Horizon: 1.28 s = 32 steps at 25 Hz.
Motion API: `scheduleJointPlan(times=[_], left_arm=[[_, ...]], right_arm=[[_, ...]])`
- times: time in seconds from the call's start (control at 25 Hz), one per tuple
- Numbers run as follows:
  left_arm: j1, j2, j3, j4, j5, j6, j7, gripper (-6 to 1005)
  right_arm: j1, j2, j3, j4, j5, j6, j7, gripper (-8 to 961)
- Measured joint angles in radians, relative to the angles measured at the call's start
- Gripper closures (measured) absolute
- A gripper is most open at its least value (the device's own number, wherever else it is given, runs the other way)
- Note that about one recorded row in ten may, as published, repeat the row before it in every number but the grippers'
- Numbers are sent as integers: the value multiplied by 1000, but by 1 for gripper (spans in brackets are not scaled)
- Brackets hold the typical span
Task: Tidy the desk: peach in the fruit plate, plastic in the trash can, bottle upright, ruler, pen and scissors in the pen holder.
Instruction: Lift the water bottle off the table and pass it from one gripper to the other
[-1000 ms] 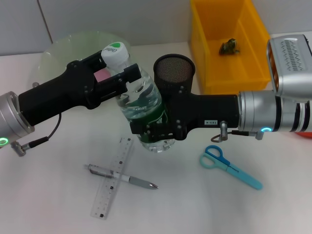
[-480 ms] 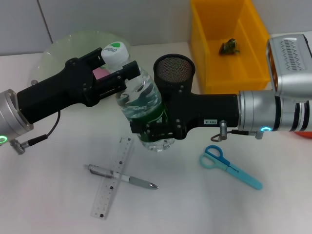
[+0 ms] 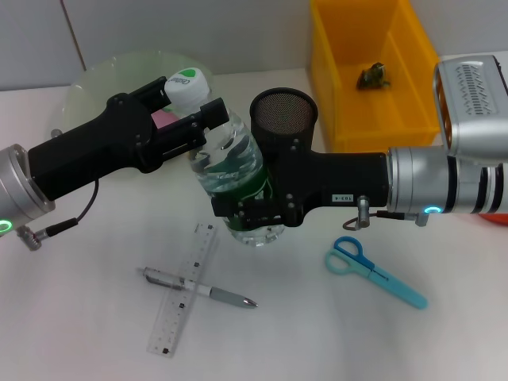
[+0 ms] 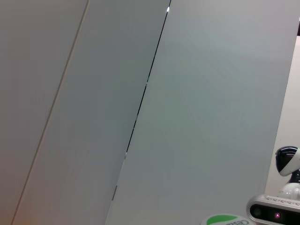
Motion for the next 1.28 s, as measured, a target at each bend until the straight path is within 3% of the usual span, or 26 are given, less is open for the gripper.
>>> scheduleJointPlan(times=[1.28], left_arm=[[-2,0,0,0,-7,-4,0,277]], right_arm=[[0,0,0,0,0,1,0,184]])
